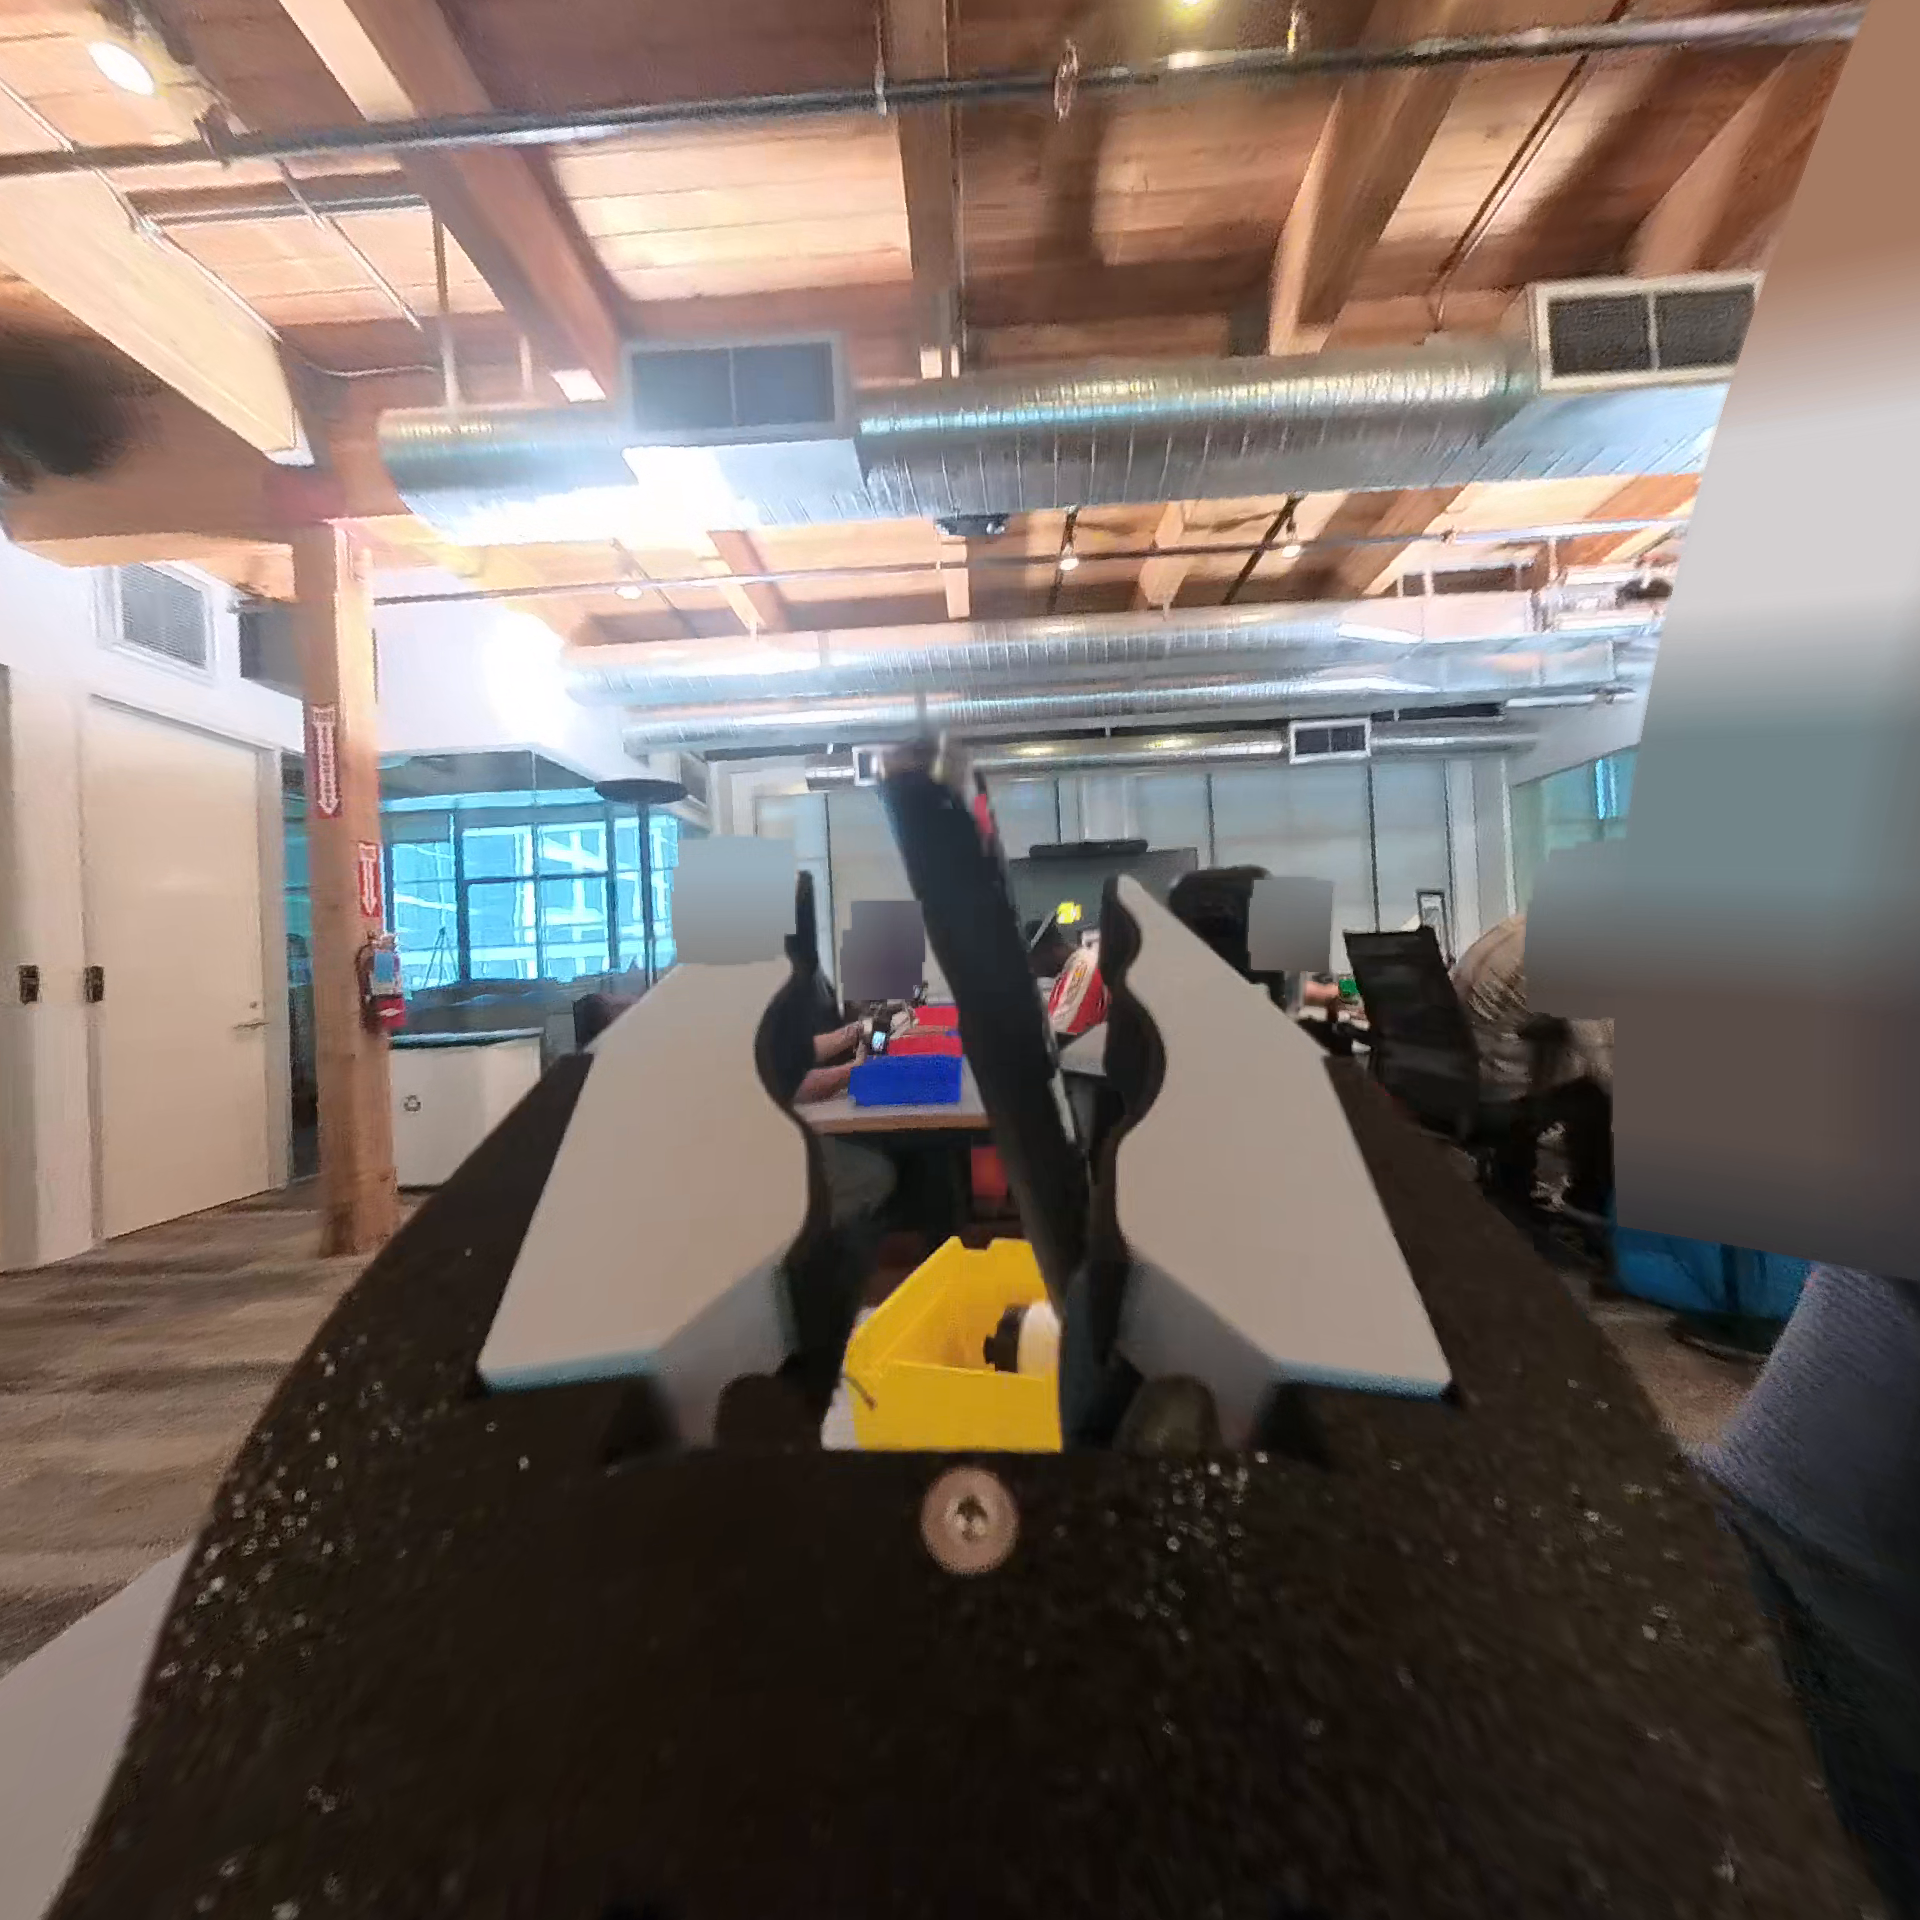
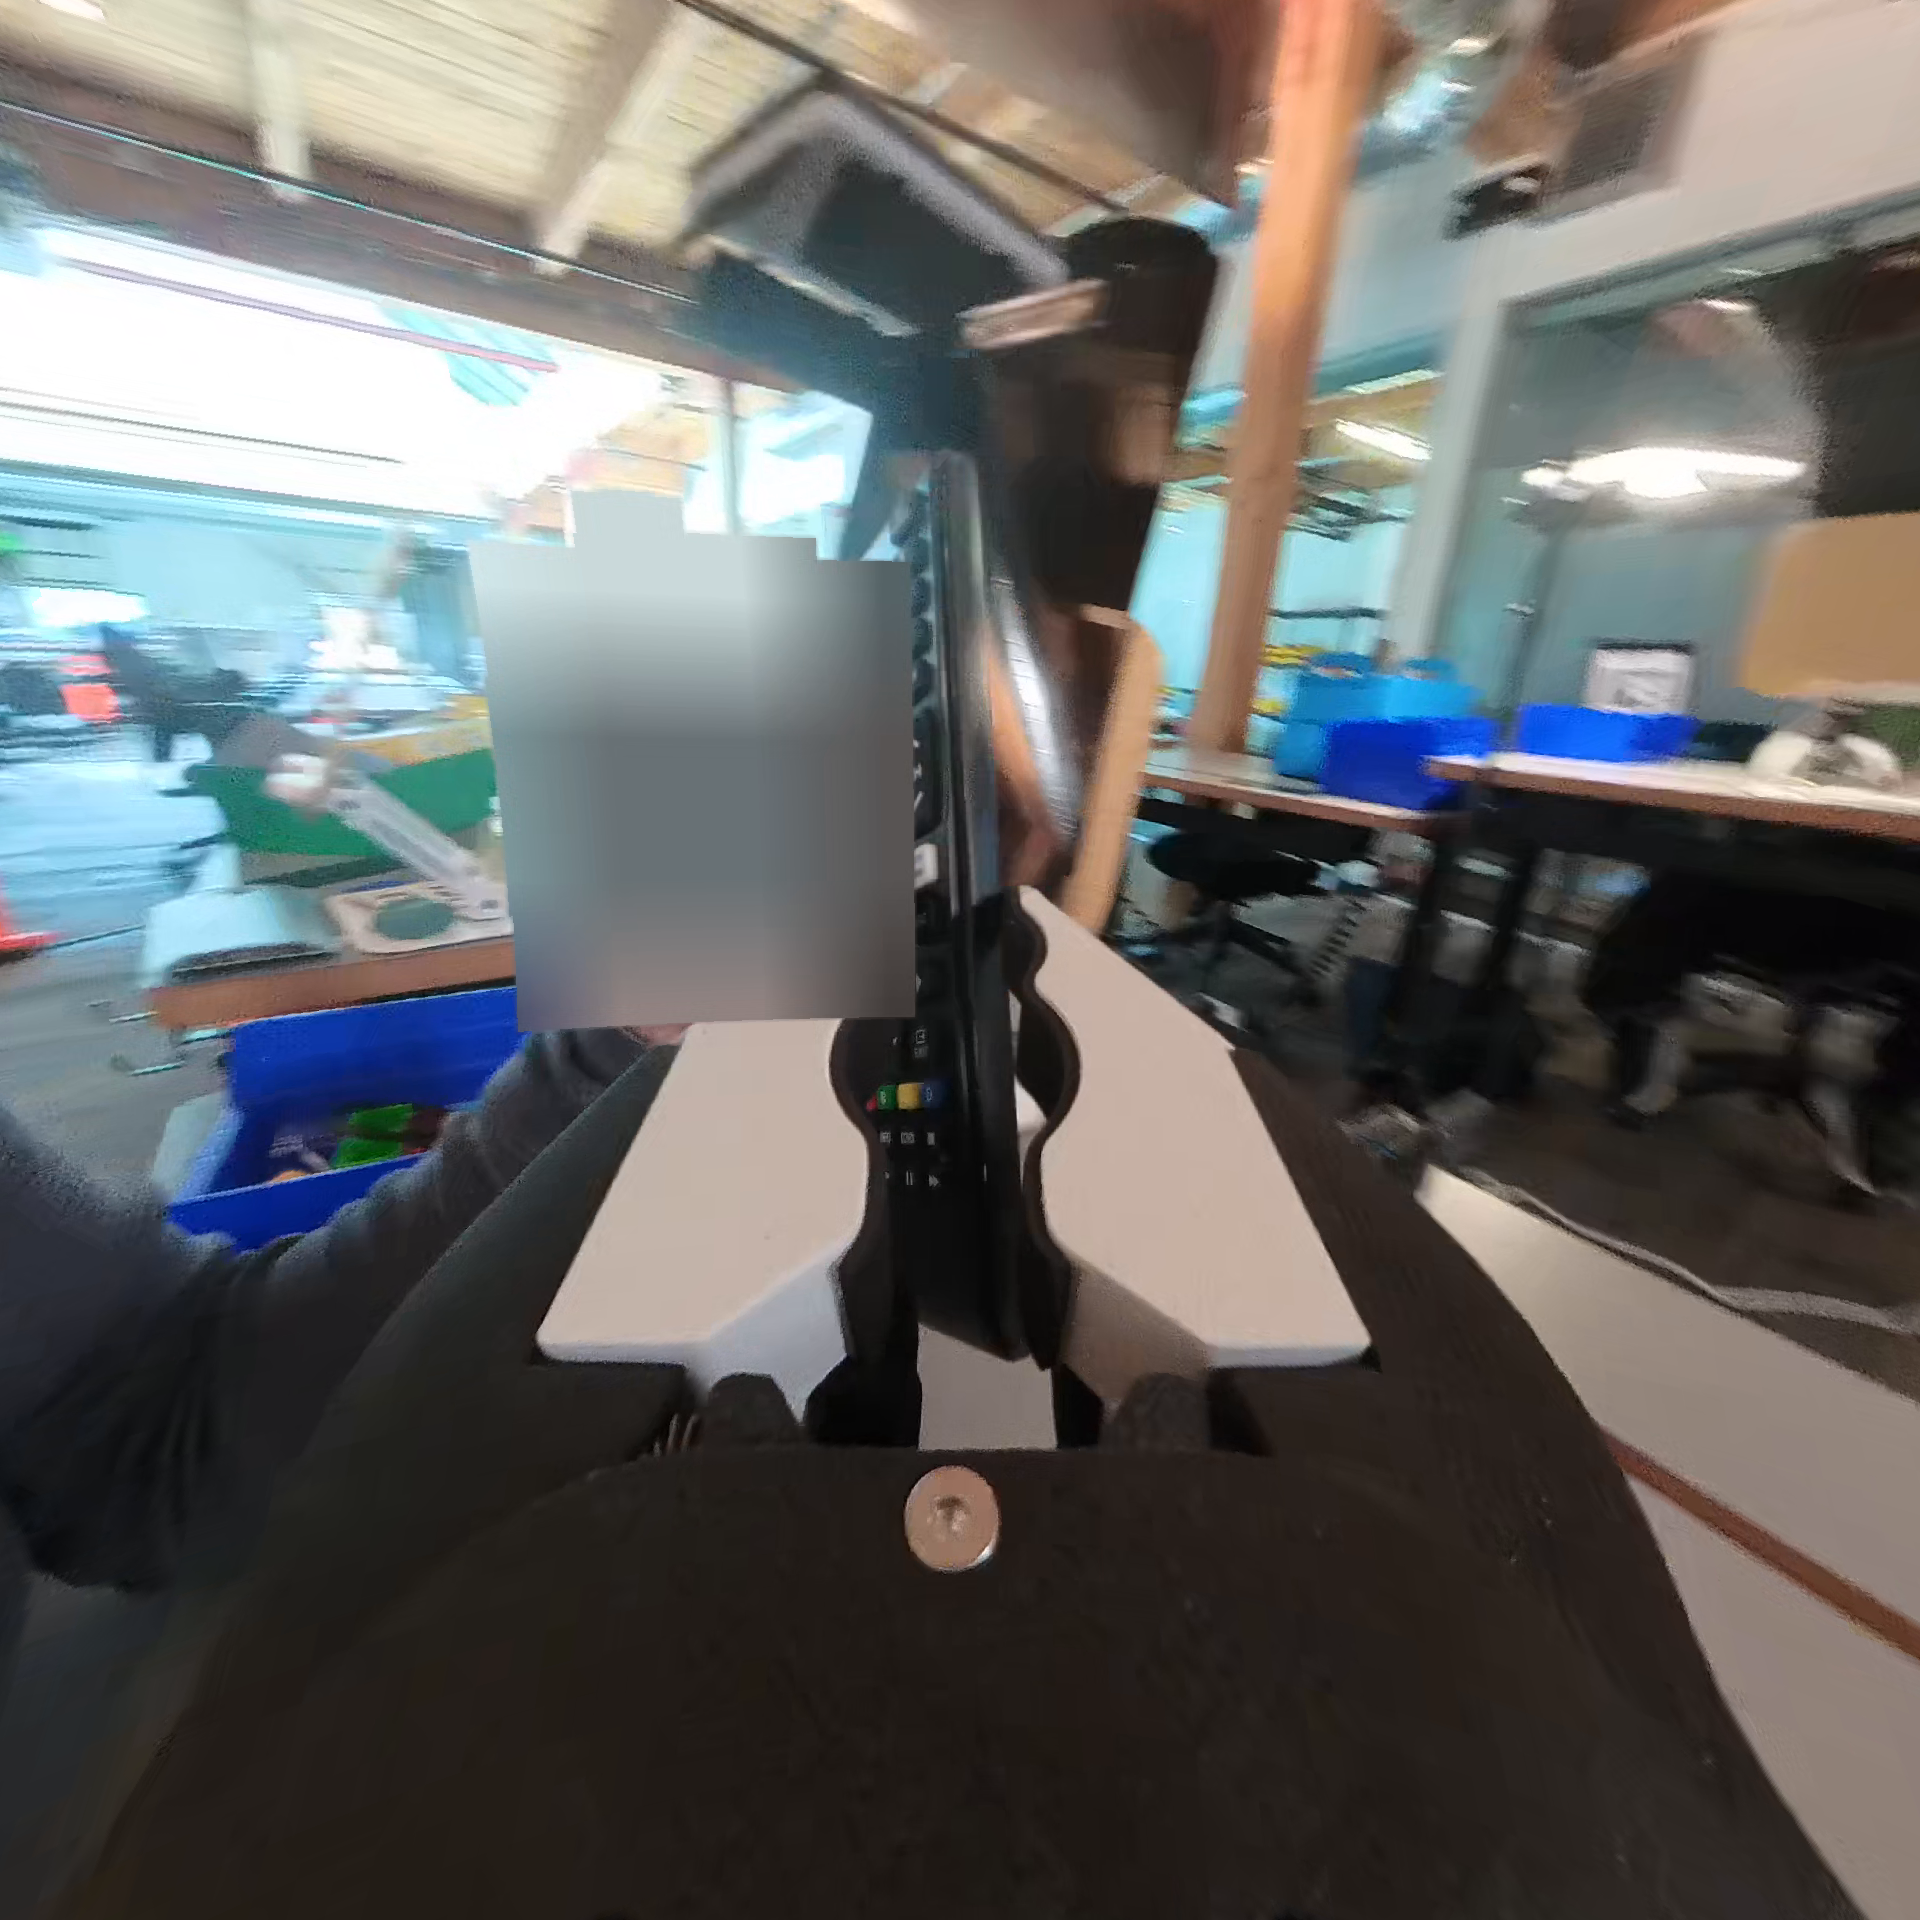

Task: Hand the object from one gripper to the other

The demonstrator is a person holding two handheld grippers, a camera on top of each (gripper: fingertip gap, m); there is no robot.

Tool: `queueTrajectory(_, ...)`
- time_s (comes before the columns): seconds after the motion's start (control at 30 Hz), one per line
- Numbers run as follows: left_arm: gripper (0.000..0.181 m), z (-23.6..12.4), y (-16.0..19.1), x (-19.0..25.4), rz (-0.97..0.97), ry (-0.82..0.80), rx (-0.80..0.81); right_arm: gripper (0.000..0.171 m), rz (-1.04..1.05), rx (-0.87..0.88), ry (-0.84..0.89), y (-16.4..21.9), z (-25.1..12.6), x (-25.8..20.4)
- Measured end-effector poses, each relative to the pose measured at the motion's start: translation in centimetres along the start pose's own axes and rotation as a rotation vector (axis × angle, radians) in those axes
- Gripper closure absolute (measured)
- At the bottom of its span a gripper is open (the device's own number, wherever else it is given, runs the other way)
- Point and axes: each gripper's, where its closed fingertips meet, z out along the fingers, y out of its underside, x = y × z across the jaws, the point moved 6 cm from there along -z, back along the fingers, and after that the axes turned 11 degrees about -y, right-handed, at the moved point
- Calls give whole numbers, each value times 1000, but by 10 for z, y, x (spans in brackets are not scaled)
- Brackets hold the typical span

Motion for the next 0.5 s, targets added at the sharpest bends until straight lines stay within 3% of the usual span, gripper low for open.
queueTrajectory(0.1, 128, -4, -6, 0, -39, 21, 39, 156, -49, -151, 274, -15, -62, 5)
queueTrajectory(0.2, 127, -4, -6, -2, -47, 17, 35, 155, -150, -464, 583, -26, -141, 21)
queueTrajectory(0.27, 128, -5, -7, -2, -48, 18, 38, 156, -85, -644, 742, -26, -193, 40)
queueTrajectory(0.37, 129, -6, -10, 0, -51, 24, 52, 156, 212, -795, 778, 0, -247, 67)
queueTrajectory(0.5, 132, -6, -13, 2, -63, 32, 64, 156, 649, -812, 650, 53, -266, 72)
